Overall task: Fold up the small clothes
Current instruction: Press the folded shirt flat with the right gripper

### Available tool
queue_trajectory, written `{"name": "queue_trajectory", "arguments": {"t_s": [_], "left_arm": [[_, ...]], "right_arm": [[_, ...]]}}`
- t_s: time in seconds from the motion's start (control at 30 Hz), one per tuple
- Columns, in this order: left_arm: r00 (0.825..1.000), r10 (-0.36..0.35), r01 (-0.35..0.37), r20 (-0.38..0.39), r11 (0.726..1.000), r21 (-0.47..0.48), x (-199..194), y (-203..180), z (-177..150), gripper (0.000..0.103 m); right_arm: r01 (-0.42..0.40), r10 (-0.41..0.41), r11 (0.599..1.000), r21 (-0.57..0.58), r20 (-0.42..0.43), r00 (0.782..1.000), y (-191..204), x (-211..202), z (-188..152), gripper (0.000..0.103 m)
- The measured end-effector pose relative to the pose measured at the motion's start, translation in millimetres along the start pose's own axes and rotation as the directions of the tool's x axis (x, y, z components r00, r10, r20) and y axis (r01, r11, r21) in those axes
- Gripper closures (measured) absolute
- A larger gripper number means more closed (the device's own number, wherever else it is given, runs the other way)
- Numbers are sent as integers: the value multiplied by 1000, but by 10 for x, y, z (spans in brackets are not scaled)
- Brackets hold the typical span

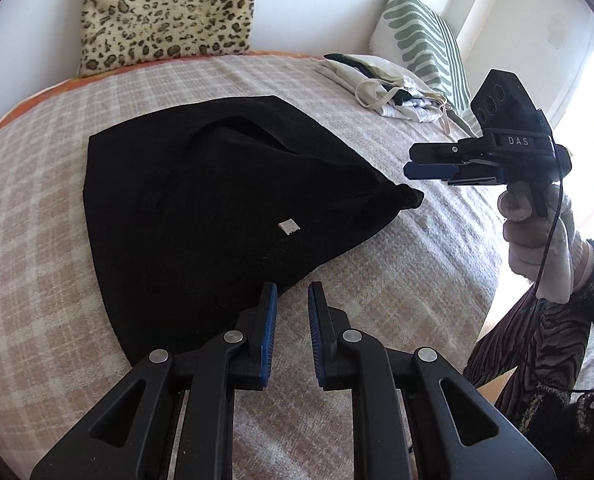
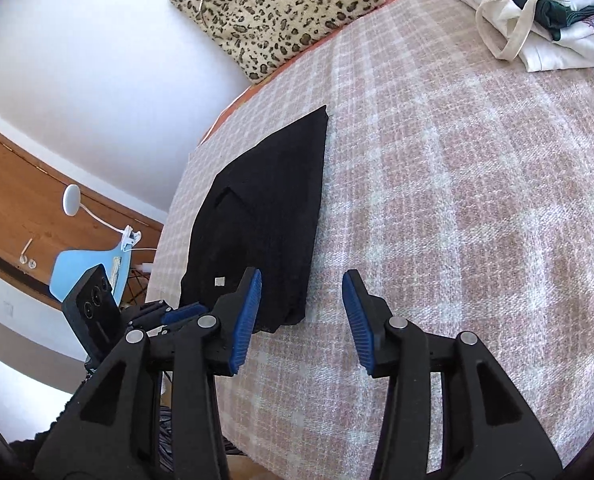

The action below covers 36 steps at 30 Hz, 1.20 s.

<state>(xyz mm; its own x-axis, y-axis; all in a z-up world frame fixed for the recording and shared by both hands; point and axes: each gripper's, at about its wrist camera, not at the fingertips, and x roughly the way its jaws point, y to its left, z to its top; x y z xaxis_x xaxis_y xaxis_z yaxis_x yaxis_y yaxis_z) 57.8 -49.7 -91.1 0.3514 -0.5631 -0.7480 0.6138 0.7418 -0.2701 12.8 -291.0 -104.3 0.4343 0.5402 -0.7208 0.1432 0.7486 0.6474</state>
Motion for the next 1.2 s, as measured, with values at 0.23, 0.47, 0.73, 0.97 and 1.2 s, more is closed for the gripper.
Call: {"name": "queue_trajectory", "arguments": {"t_s": [0.23, 0.47, 0.73, 0.97, 1.2], "left_arm": [[990, -71, 77, 121, 996, -48, 11, -190, 369, 89], [991, -128, 129, 43, 992, -15, 389, -330, 490, 88], [977, -190, 192, -94, 981, 8, 653, -503, 241, 88], [978, -194, 198, -75, 979, 43, 436, -584, 173, 88], [990, -75, 78, 123, 997, -20, -375, -159, 244, 69]], "right_arm": [[17, -16, 999, 35, -16, 1000, -57, 385, 197, 58], [22, -22, 999, 33, 8, 1000, -13, 560, 315, 71], [136, -133, 986, -98, 37, 990, 231, 586, 319, 99], [223, -223, 969, -103, 14, 975, 163, 585, 324, 99], [193, -182, 974, -120, 92, 979, 230, 227, 266, 99]]}}
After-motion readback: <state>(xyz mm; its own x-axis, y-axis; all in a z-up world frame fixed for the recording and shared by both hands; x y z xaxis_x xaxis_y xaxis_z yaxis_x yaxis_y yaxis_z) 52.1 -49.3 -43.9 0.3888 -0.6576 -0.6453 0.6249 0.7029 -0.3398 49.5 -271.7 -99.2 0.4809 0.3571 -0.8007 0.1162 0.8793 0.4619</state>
